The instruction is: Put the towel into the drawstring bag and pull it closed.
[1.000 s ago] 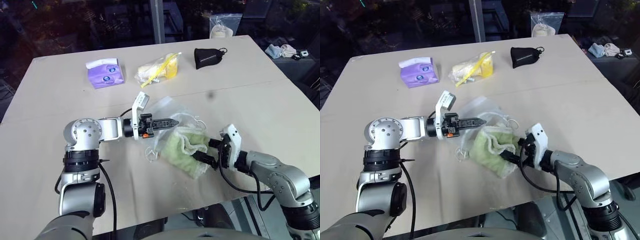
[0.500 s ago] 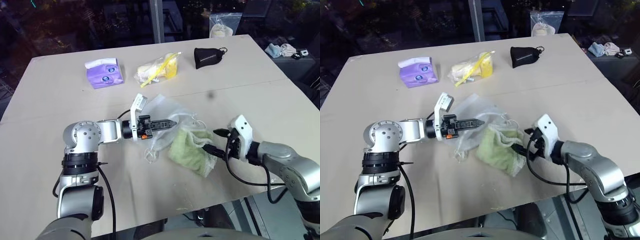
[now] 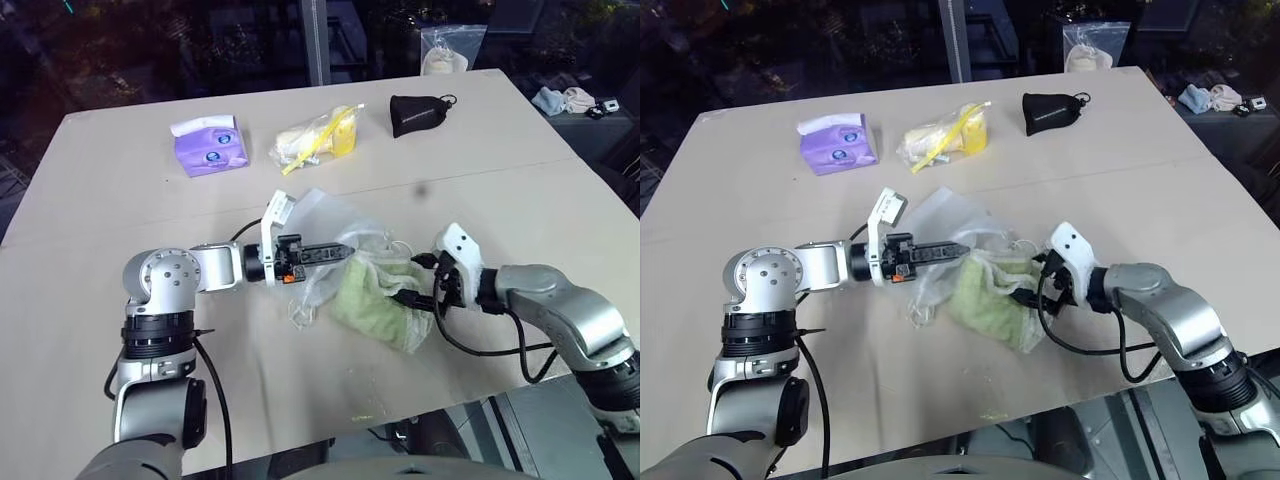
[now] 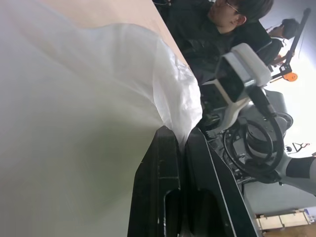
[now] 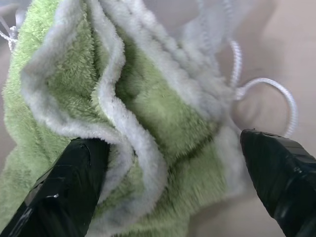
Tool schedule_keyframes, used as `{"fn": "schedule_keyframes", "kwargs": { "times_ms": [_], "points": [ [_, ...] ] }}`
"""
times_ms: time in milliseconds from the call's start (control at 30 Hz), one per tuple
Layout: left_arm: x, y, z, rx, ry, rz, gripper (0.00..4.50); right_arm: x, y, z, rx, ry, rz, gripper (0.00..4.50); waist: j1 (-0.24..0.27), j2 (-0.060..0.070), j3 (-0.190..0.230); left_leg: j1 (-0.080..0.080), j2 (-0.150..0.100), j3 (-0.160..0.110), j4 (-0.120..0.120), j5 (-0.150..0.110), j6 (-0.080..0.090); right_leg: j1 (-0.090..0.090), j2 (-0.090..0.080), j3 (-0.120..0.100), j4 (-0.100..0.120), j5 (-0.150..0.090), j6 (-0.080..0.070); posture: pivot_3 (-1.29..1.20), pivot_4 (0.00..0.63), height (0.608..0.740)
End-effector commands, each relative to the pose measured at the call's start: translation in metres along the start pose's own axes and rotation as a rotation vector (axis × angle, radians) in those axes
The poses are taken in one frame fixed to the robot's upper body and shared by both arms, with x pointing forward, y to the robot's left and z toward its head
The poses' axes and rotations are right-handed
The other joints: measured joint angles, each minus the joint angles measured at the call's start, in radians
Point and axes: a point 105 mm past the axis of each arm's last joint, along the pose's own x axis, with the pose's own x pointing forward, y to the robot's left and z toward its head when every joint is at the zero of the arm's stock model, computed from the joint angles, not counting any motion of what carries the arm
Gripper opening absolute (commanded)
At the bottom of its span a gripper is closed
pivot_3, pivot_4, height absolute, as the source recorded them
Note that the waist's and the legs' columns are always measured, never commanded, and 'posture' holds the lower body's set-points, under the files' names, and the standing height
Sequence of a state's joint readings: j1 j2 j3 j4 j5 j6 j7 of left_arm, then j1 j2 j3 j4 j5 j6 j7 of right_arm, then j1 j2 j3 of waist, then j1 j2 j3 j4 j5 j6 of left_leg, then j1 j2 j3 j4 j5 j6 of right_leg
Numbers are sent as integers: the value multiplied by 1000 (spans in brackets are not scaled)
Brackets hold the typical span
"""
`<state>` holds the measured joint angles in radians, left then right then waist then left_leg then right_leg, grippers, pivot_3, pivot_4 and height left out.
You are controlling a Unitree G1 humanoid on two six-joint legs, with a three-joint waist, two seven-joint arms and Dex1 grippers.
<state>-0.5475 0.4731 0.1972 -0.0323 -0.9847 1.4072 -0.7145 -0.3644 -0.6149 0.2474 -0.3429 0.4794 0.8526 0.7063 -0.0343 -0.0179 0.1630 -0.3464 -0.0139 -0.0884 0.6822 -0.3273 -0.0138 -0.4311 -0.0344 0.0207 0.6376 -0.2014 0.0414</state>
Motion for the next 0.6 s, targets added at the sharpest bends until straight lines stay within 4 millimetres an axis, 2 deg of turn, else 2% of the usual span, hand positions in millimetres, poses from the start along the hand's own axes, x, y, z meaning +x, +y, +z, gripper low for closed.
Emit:
{"fn": "schedule_keyframes", "kwargs": {
  "times_ms": [33,167,300,333,367,400,500,533,567,600],
  "points": [
    [2,-10,6,69,-31,-21,0,21,10,0,3,-2,95,4462,-1,0,0,0,0,0,0,0,0,0,0,0,0,0,0,0,150,740],
    [4,-8,6,96,-45,3,0,33,12,-4,-60,34,121,4462,-3,0,0,0,0,0,0,0,0,0,0,1,1,0,0,0,150,740],
    [5,-5,9,160,-79,50,0,42,9,-28,-153,141,91,4462,-5,0,-1,1,0,-1,0,0,0,0,0,1,1,0,0,0,150,740],
    [6,-4,10,169,-87,63,0,41,9,-32,-164,154,82,3941,-5,0,-1,1,0,-1,0,0,0,0,0,2,1,0,0,0,150,740],
    [6,-4,12,178,-99,69,0,38,9,-33,-163,151,76,3718,-4,0,-1,2,0,-1,0,0,0,0,0,2,1,0,0,0,150,740],
    [7,-4,15,192,-115,72,0,35,9,-29,-154,130,66,3287,-3,-1,-1,2,0,-1,0,0,0,0,-1,1,2,0,0,0,150,740],
    [7,-5,18,189,-138,65,0,21,13,-16,-144,48,40,1890,2,-1,-2,2,0,-2,0,0,0,0,-1,1,2,0,0,0,150,740],
    [7,-6,17,184,-136,61,0,15,16,-10,-153,8,36,1639,5,-1,-2,2,0,-2,0,0,0,0,-1,1,2,0,0,0,150,740],
    [7,-6,16,180,-131,59,0,10,22,0,-162,-53,44,1076,10,-1,-2,1,0,-2,1,0,0,0,-1,1,2,0,0,0,150,740],
    [7,-6,16,179,-127,58,0,5,27,8,-169,-103,51,712,13,-1,-1,1,0,-2,1,0,0,0,-1,1,2,0,0,0,150,740]
  ]
}}
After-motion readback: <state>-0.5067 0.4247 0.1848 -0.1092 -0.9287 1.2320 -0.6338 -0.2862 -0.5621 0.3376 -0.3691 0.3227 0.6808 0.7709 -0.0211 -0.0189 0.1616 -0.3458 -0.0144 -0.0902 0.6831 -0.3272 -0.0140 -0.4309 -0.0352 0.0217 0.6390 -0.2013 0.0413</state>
